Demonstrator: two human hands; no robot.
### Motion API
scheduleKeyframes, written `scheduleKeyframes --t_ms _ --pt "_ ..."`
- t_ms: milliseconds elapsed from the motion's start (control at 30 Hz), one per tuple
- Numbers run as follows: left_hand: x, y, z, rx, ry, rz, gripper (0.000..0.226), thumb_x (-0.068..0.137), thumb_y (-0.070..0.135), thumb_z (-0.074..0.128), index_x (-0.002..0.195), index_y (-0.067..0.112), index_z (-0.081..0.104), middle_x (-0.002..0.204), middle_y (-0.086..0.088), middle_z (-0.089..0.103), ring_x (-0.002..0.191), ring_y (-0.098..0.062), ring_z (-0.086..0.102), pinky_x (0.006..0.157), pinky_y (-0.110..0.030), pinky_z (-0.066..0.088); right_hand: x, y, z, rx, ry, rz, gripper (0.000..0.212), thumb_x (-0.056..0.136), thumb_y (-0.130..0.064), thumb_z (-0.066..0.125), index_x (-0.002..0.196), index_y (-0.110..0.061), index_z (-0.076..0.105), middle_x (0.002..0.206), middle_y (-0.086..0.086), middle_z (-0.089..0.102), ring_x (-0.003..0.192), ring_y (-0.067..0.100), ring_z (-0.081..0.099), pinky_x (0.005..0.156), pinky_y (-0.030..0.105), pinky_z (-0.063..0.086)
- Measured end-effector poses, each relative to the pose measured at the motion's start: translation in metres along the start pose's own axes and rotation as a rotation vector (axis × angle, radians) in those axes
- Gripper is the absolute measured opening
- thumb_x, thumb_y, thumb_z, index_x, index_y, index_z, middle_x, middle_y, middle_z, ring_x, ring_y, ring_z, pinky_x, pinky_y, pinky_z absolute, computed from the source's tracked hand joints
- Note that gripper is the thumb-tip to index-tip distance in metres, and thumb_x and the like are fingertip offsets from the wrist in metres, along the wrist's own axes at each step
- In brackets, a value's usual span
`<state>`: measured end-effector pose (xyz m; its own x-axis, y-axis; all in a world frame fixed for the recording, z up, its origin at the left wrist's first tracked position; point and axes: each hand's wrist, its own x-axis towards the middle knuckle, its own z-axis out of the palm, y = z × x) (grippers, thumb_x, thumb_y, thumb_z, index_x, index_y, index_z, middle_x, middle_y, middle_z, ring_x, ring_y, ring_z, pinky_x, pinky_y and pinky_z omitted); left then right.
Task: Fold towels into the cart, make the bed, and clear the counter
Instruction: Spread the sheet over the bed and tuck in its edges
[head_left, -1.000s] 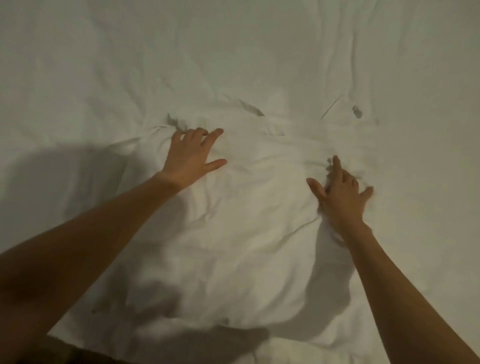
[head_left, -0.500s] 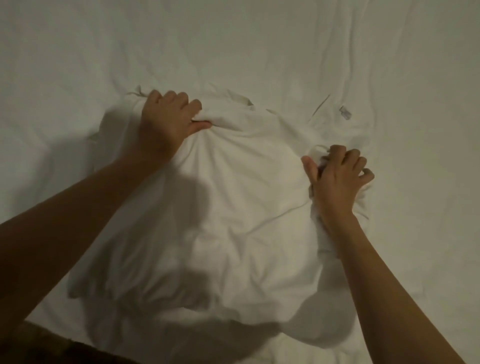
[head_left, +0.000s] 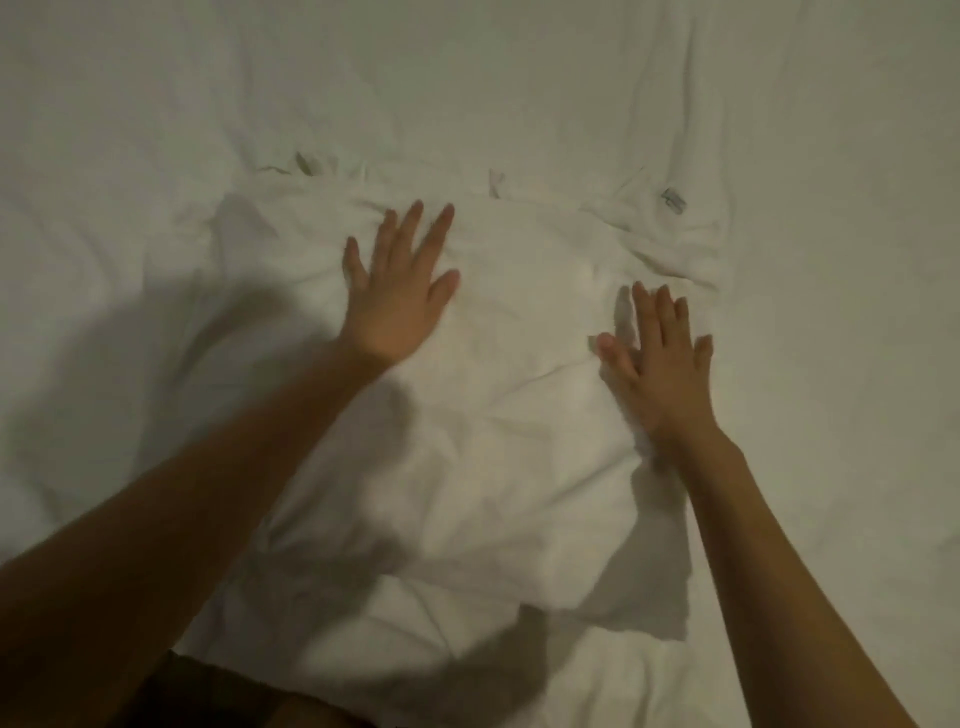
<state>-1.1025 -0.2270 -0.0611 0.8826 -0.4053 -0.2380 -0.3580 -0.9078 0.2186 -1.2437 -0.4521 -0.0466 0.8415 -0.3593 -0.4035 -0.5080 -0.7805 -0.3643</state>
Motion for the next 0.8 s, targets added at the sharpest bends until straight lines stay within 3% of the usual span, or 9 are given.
scheduleKeyframes --t_ms 100,233,367,467,533,633,700,800 --pt "-0.056 0.039 0.003 -0.095 -0.212 0.004 0.056 0.097 0.055 0.015 0.146 0.044 -0.01 0.159 0.01 -0.012 0.146 -0.018 -0.012 0.112 -0.054 -0.009 -0.048 -0.01 0.005 -0.045 -0.016 0.007 0.064 0.095 -0.06 0.023 0.15 -0.035 0.004 0.16 -0.002 -0.006 0.146 0.02 -0.011 0.114 0.051 -0.006" --pt "-0.107 0.036 0.046 0.093 -0.158 0.08 0.062 0.078 0.067 -0.024 0.137 0.048 -0.022 0.159 0.007 -0.012 0.147 -0.023 -0.008 0.11 -0.059 -0.009 -0.092 -0.004 0.044 -0.166 0.011 -0.025 0.07 0.083 -0.067 -0.007 0.148 -0.04 -0.002 0.159 -0.007 -0.008 0.144 0.017 -0.02 0.114 0.051 -0.011" --pt "-0.101 0.022 0.076 0.116 -0.151 0.101 0.055 0.094 0.059 -0.006 0.147 0.044 -0.001 0.159 0.003 0.014 0.145 -0.027 0.017 0.105 -0.069 0.006 -0.077 0.019 0.076 -0.204 -0.015 -0.042 0.066 0.082 -0.066 -0.011 0.142 -0.04 -0.014 0.156 -0.008 -0.017 0.138 0.013 -0.027 0.114 0.052 -0.011" --pt "-0.099 0.022 0.096 0.143 -0.111 0.097 0.055 0.096 0.056 -0.002 0.148 0.039 0.003 0.158 -0.001 0.02 0.144 -0.029 0.02 0.104 -0.069 0.008 -0.07 0.023 0.089 -0.214 -0.004 -0.06 0.064 0.082 -0.063 -0.008 0.142 -0.04 -0.015 0.158 -0.007 -0.015 0.138 0.014 -0.027 0.114 0.051 -0.011" --pt "-0.099 0.023 0.099 0.178 -0.092 0.102 0.056 0.096 0.057 -0.003 0.148 0.038 0.001 0.158 -0.001 0.016 0.145 -0.029 0.017 0.105 -0.068 0.006 -0.07 0.024 0.086 -0.18 -0.015 -0.084 0.065 0.086 -0.064 -0.002 0.145 -0.039 -0.01 0.159 -0.006 -0.013 0.143 0.017 -0.023 0.115 0.052 -0.01" --pt "-0.1 0.027 0.09 0.137 -0.089 0.075 0.055 0.095 0.057 0.005 0.145 0.041 -0.009 0.16 0.003 -0.003 0.147 -0.025 -0.001 0.107 -0.066 -0.002 -0.08 0.026 0.072 -0.064 0.092 -0.084 0.066 0.096 -0.055 0.032 0.151 -0.03 0.005 0.16 0.002 -0.008 0.146 0.023 -0.013 0.116 0.054 -0.005" --pt "-0.103 0.041 0.078 0.023 -0.151 0.003 0.053 0.099 0.049 0.015 0.146 0.043 -0.01 0.159 0.005 -0.013 0.146 -0.022 -0.011 0.109 -0.064 -0.005 -0.093 0.032 0.062 0.014 0.237 0.061 0.08 0.092 -0.054 0.048 0.152 -0.026 0.004 0.16 0.007 -0.007 0.146 0.028 -0.009 0.113 0.057 -0.001" --pt "-0.117 0.066 0.064 -0.1 -0.196 -0.037 0.053 0.1 0.046 0.016 0.146 0.044 -0.01 0.158 0.007 -0.016 0.146 -0.021 -0.013 0.109 -0.063 -0.005 -0.103 0.044 0.057 0.318 0.194 0.246 0.096 0.082 -0.058 0.06 0.152 -0.022 0.004 0.159 0.011 0.002 0.146 0.03 0.005 0.114 0.06 0.011"
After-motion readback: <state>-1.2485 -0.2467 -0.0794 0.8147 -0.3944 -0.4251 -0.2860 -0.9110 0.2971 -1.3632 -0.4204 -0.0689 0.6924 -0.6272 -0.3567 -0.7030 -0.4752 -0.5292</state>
